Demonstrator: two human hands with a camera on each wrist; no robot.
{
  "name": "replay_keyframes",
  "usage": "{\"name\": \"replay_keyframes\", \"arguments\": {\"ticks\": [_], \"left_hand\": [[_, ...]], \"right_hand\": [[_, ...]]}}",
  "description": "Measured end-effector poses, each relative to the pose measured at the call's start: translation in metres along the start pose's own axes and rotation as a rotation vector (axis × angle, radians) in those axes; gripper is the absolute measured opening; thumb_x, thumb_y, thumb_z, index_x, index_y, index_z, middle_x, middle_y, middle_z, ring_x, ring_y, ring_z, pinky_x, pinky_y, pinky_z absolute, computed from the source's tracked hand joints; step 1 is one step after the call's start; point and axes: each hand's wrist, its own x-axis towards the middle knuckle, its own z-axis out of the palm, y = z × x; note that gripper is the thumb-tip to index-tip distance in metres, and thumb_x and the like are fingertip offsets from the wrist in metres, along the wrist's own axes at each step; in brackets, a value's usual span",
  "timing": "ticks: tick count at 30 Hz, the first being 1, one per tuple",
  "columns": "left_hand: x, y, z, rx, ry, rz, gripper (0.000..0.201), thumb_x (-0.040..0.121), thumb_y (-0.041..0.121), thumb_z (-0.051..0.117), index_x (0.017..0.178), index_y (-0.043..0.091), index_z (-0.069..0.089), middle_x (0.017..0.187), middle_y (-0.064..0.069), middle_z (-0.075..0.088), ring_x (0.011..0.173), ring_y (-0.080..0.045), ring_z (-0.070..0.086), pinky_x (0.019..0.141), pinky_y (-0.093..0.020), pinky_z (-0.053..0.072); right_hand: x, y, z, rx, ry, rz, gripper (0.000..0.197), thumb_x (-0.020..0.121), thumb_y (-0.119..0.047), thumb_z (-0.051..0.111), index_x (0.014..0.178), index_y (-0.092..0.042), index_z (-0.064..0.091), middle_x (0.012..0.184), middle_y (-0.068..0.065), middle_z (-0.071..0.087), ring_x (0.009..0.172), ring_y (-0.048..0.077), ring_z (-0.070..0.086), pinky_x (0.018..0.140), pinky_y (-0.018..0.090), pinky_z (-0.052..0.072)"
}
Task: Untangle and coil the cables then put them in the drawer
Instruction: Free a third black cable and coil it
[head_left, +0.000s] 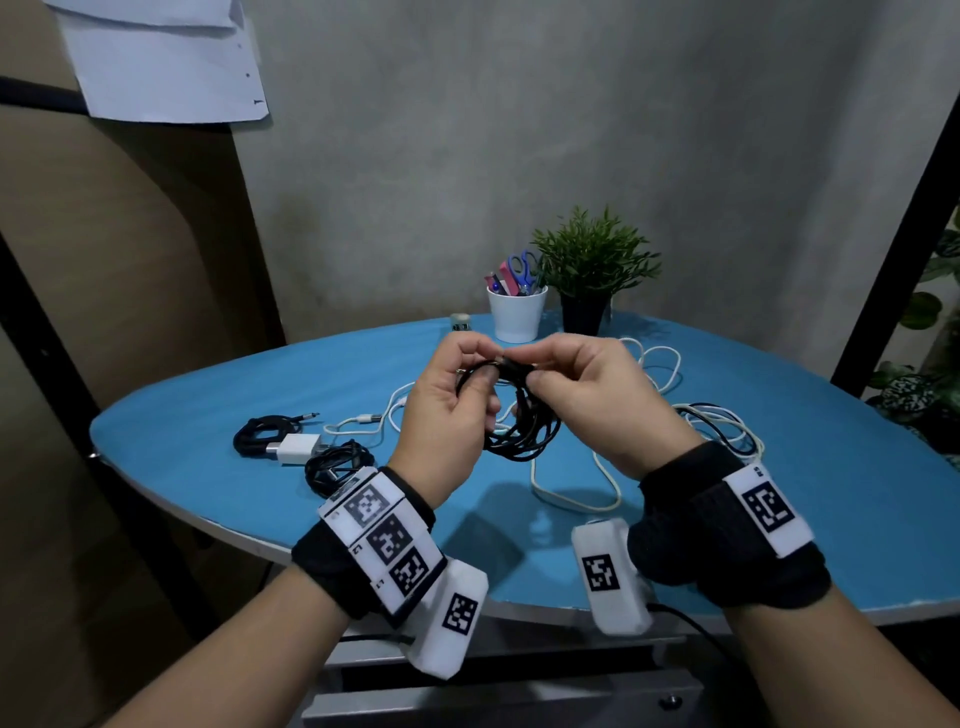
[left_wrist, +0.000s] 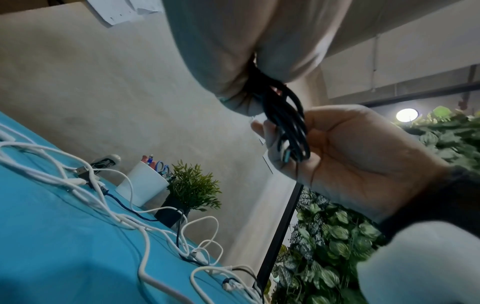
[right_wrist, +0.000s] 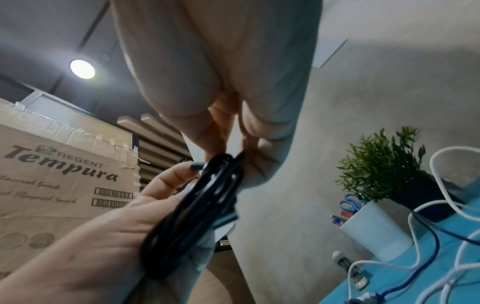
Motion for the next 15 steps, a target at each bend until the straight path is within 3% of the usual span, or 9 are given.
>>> {"name": "replay_keyframes", "arguments": {"ticks": [2,3,5,7,10,12,15], "left_hand": [[0.001,0.0,-0.004,-0.003,0.024,-0.036,0.031,0.095,-0.003,0.041,0.087,0.025,0.051,0.071,0.015,0.055,0.05,-0.004,0.045,0.046,-0.017,0.04],[0.001,0.001,-0.005,0.006,0.028,-0.054,0.03,0.095,-0.002,0.041,0.088,0.025,0.05,0.073,0.009,0.053,0.049,-0.004,0.045,0.046,-0.017,0.04],[0.002,0.002,-0.008,0.027,0.019,-0.091,0.028,0.096,0.001,0.039,0.091,0.026,0.049,0.076,0.002,0.051,0.048,-0.003,0.046,0.047,-0.017,0.041],[0.003,0.004,-0.011,0.02,-0.016,-0.139,0.029,0.097,0.001,0.037,0.093,0.027,0.05,0.078,-0.001,0.053,0.05,-0.004,0.048,0.05,-0.019,0.043],[0.004,0.008,-0.02,-0.012,-0.133,-0.228,0.031,0.096,-0.001,0.037,0.098,0.026,0.054,0.088,-0.002,0.058,0.06,-0.008,0.053,0.058,-0.022,0.046],[0.004,0.009,-0.028,0.001,-0.19,-0.241,0.026,0.095,0.001,0.042,0.1,0.022,0.056,0.087,-0.002,0.059,0.063,-0.008,0.055,0.06,-0.02,0.047],[0.003,0.007,-0.036,0.057,-0.149,-0.212,0.017,0.094,0.004,0.049,0.097,0.017,0.06,0.072,-0.004,0.058,0.054,-0.007,0.055,0.055,-0.019,0.047]], "right_hand": [[-0.001,0.001,-0.001,0.058,-0.099,0.016,0.035,0.089,0.007,0.048,0.111,-0.012,0.066,0.108,0.011,0.07,0.09,0.013,0.062,0.079,0.027,0.052],[-0.002,0.002,-0.001,0.112,-0.155,0.035,0.035,0.09,0.005,0.048,0.117,-0.013,0.063,0.113,0.011,0.068,0.092,0.014,0.059,0.077,0.025,0.048],[-0.001,0.007,0.0,0.241,-0.223,0.091,0.037,0.086,-0.007,0.054,0.12,-0.019,0.06,0.114,0.013,0.068,0.092,0.021,0.052,0.075,0.035,0.04],[0.001,0.011,0.0,0.326,-0.221,0.143,0.035,0.082,-0.014,0.057,0.117,-0.022,0.058,0.099,0.011,0.071,0.086,0.024,0.053,0.067,0.034,0.035],[0.002,0.011,0.001,0.299,-0.239,0.172,0.017,0.093,-0.004,0.051,0.103,-0.017,0.055,0.076,0.005,0.067,0.065,0.018,0.055,0.057,0.029,0.033],[0.001,0.014,0.002,0.29,-0.286,0.2,0.018,0.095,-0.003,0.046,0.099,-0.017,0.055,0.072,0.004,0.058,0.059,0.012,0.056,0.056,0.028,0.038],[0.002,0.017,0.007,0.213,-0.299,0.193,0.019,0.094,-0.005,0.049,0.098,-0.021,0.06,0.073,0.001,0.05,0.061,0.01,0.049,0.056,0.026,0.038]]}}
